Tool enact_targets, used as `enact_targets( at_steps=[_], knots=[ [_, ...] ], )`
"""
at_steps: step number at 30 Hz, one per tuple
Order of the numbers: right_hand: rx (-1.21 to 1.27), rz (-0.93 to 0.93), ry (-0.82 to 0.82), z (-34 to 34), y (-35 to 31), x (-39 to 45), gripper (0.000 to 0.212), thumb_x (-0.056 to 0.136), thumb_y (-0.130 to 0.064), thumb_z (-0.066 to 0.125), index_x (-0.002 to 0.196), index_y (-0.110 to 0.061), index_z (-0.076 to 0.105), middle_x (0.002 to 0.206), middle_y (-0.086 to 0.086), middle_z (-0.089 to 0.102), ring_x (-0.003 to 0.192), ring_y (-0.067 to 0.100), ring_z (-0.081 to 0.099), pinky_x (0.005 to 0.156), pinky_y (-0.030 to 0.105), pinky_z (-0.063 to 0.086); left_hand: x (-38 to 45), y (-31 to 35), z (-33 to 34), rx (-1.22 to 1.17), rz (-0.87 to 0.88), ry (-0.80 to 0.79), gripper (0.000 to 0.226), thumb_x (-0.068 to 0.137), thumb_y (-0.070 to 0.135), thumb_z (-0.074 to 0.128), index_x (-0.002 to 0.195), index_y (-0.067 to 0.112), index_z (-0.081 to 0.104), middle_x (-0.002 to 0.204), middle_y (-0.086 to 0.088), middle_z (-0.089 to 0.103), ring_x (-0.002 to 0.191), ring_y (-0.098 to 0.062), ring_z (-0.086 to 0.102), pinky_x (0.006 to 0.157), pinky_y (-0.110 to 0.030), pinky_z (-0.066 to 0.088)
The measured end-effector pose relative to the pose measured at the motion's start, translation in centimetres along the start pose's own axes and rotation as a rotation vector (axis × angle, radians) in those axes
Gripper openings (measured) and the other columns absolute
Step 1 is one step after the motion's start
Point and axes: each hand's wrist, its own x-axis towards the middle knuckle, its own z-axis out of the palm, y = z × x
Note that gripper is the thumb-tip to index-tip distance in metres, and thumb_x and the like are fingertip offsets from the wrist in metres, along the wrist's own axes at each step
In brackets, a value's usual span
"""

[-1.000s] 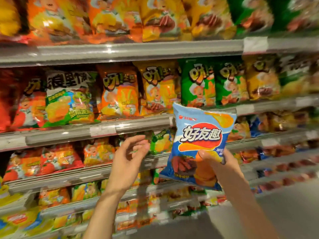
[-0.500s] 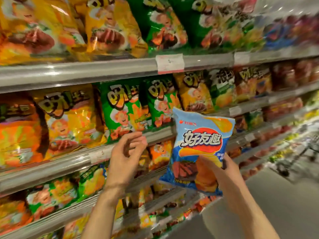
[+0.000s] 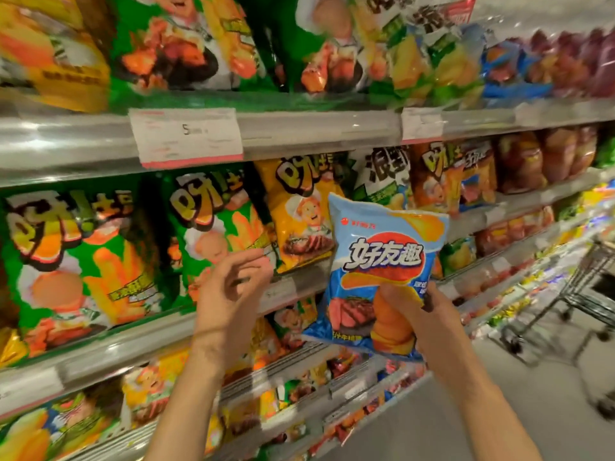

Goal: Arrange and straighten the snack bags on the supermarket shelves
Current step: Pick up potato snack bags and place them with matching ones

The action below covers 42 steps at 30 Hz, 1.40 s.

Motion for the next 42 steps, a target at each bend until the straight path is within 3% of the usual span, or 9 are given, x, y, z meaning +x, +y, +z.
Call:
enact_targets(
  at_steps=[4,8,14,17,22,28,33,39,42],
  knots=[
    [0.019,0.019,-0.010,-2.5,0.5,3.6,0.079,0.061,-0.063,0.087,0.132,-0.040,0.061,0.122,-0.012,0.073,0.110,0.017,0.071,0.099,0.051,0.055,0.2,-0.4,3.2,0.113,0.078,0.080,0.017,0.092,0.005,0.072,0.107,0.014,0.070,0.092,0.004,0.075,0.085,0.004,0.068,0.076,-0.009,0.050],
    [0.002,0.012,-0.132,-6.1,1.0,6.6,0.090,0.057,-0.073,0.085,0.138,-0.048,0.054,0.130,-0.016,0.068,0.121,0.016,0.065,0.105,0.052,0.050,-0.3,-0.4,7.0,0.157,0.067,0.157,0.017,0.089,0.031,0.076,0.104,0.025,0.070,0.095,0.013,0.075,0.093,-0.006,0.070,0.078,-0.015,0.054],
    [0.022,0.057,-0.202,-14.7,2.0,11.6,0.099,0.050,-0.072,0.088,0.138,-0.041,0.055,0.135,-0.010,0.065,0.125,0.020,0.061,0.104,0.051,0.051,-2.0,-0.9,17.0,0.174,0.005,0.321,0.013,0.090,0.035,0.074,0.102,0.032,0.071,0.102,0.009,0.075,0.100,-0.014,0.071,0.092,-0.042,0.056],
    [0.070,0.060,-0.275,-19.2,2.3,13.0,0.082,0.058,-0.059,0.091,0.131,-0.037,0.061,0.117,-0.011,0.074,0.108,0.015,0.071,0.094,0.043,0.057,-2.3,-1.1,22.0,0.211,-0.035,0.331,0.012,0.092,0.032,0.075,0.103,0.031,0.071,0.098,0.012,0.075,0.095,-0.005,0.070,0.088,-0.033,0.055],
    [0.065,0.105,-0.290,-24.6,3.1,16.4,0.074,0.059,-0.055,0.083,0.128,-0.039,0.061,0.111,-0.015,0.075,0.101,0.009,0.072,0.092,0.038,0.058,-2.1,-2.2,27.7,0.248,-0.056,0.339,0.012,0.094,0.023,0.069,0.106,0.023,0.071,0.096,0.015,0.074,0.093,-0.002,0.070,0.075,-0.013,0.052],
    [0.084,0.104,-0.231,-29.1,2.8,20.4,0.087,0.048,-0.062,0.088,0.127,-0.036,0.064,0.118,-0.008,0.074,0.109,0.018,0.071,0.098,0.048,0.056,0.7,-2.3,33.0,0.246,-0.021,0.300,0.014,0.095,0.026,0.069,0.108,0.026,0.071,0.104,0.010,0.073,0.098,-0.004,0.069,0.084,-0.025,0.053],
    [0.087,0.037,-0.195,-32.7,2.4,23.4,0.067,0.063,-0.049,0.092,0.123,-0.032,0.068,0.110,-0.003,0.077,0.102,0.025,0.073,0.084,0.042,0.057,4.0,-3.1,37.1,0.220,0.033,0.221,0.013,0.097,0.026,0.067,0.110,0.026,0.069,0.101,0.022,0.069,0.099,0.002,0.064,0.077,-0.009,0.049],
    [0.073,0.017,-0.107,-36.0,3.1,27.1,0.079,0.060,-0.060,0.090,0.129,-0.033,0.063,0.119,-0.003,0.074,0.107,0.023,0.072,0.095,0.050,0.057,7.0,-3.8,41.4,0.309,0.118,0.141,0.020,0.098,0.026,0.066,0.117,0.027,0.065,0.119,0.011,0.063,0.111,-0.001,0.059,0.084,-0.006,0.046],
    [0.085,0.001,-0.080,-37.8,2.8,28.9,0.064,0.069,-0.050,0.085,0.126,-0.031,0.063,0.114,-0.001,0.076,0.102,0.024,0.074,0.091,0.049,0.058,7.8,-3.6,43.5,0.288,0.125,0.134,0.019,0.099,0.020,0.065,0.118,0.023,0.065,0.117,0.009,0.064,0.108,0.001,0.060,0.084,-0.007,0.047]
  ],
)
